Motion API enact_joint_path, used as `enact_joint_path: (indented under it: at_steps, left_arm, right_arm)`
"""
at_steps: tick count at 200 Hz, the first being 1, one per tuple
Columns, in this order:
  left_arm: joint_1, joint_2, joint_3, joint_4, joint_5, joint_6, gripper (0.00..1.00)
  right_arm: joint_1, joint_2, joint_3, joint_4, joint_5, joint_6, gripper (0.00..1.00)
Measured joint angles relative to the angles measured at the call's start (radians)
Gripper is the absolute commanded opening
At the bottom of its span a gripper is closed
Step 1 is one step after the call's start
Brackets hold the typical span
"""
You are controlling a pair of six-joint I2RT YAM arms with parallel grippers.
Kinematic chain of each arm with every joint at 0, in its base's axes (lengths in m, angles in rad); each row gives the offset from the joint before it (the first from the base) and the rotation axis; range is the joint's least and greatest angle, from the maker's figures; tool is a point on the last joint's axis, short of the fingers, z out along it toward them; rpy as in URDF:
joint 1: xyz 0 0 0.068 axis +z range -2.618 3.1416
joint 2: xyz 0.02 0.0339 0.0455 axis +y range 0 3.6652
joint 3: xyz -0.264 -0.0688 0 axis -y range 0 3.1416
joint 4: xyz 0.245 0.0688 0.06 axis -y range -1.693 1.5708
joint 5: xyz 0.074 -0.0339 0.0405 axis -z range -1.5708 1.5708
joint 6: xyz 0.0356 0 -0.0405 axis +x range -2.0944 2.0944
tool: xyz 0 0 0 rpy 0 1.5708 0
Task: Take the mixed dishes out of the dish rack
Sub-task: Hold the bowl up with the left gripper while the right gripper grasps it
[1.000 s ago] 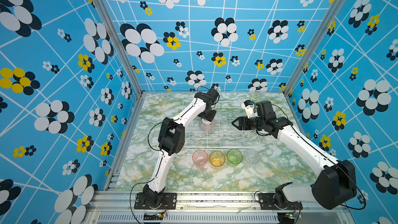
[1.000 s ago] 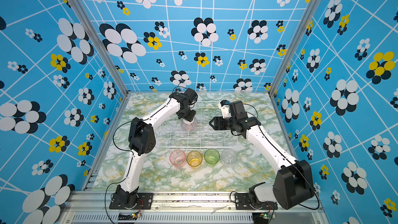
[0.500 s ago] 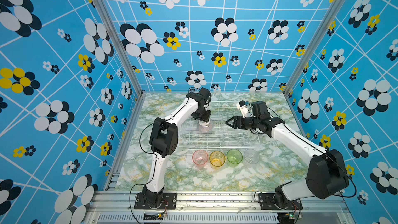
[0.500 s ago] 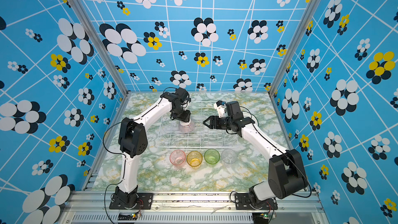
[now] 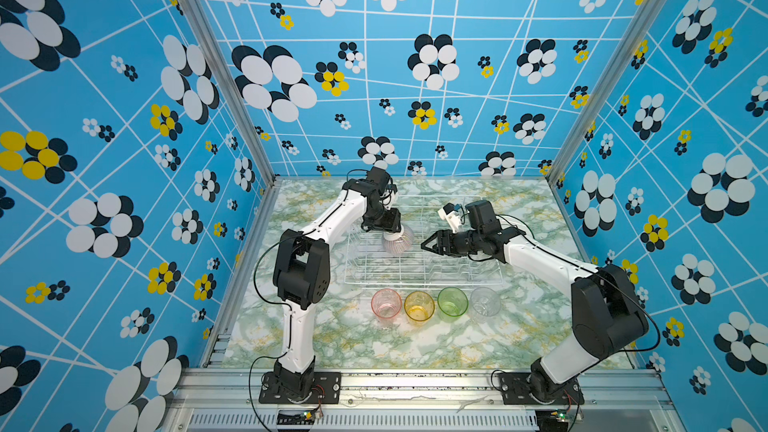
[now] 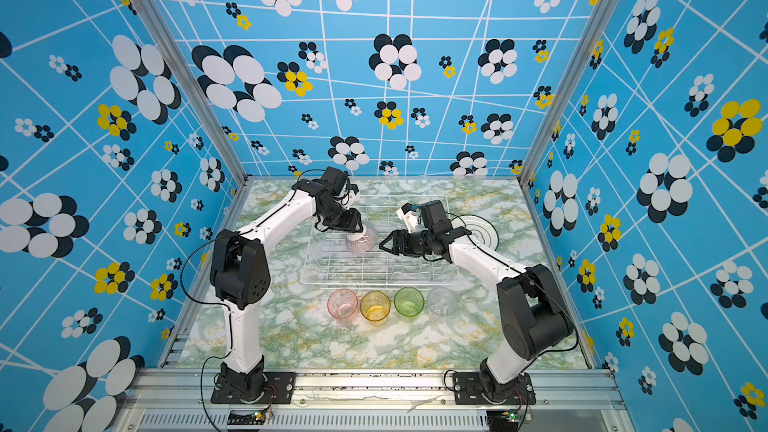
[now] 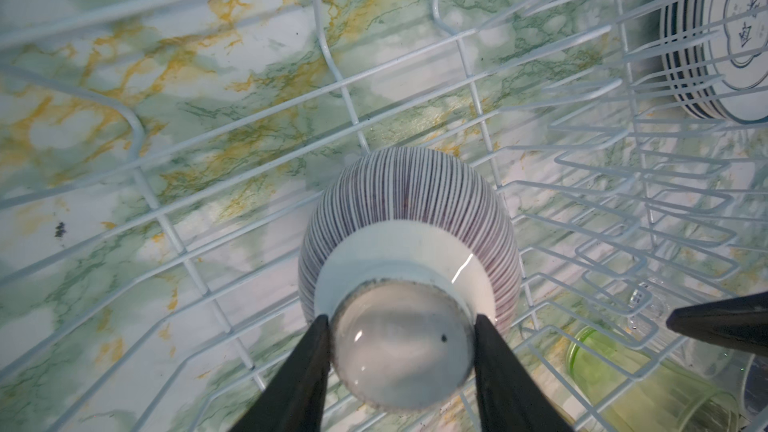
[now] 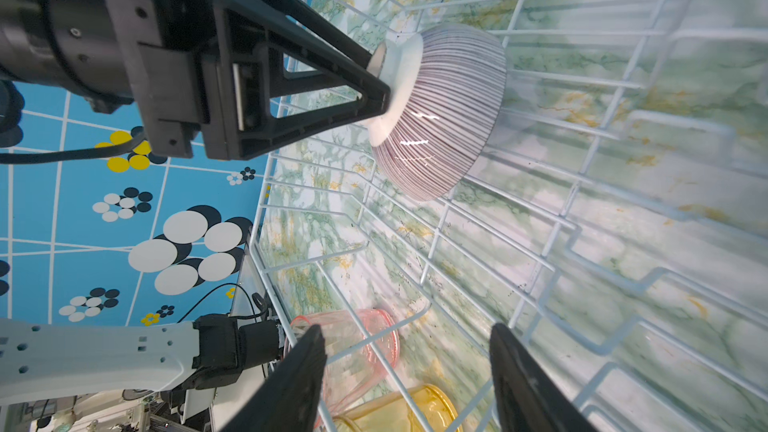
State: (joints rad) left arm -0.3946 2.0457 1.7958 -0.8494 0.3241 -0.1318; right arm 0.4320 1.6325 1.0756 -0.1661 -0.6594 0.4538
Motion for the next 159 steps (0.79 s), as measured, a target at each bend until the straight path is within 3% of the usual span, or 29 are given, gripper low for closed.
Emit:
enact_joint_path:
  at_steps: [59, 159]
  left_arm:
    - [0.037, -0.025, -0.084, 0.096, 0.115, -0.036, 0.27]
    - [0.075, -0.115, -0.182, 0.215, 0.265, -0.086, 0.27]
  right_arm:
    - [0.008, 0.024, 0.002, 0.051, -0.036, 0.037, 0.52]
    - [0.018, 0.066, 0.006, 0.12, -0.061, 0.088, 0.51]
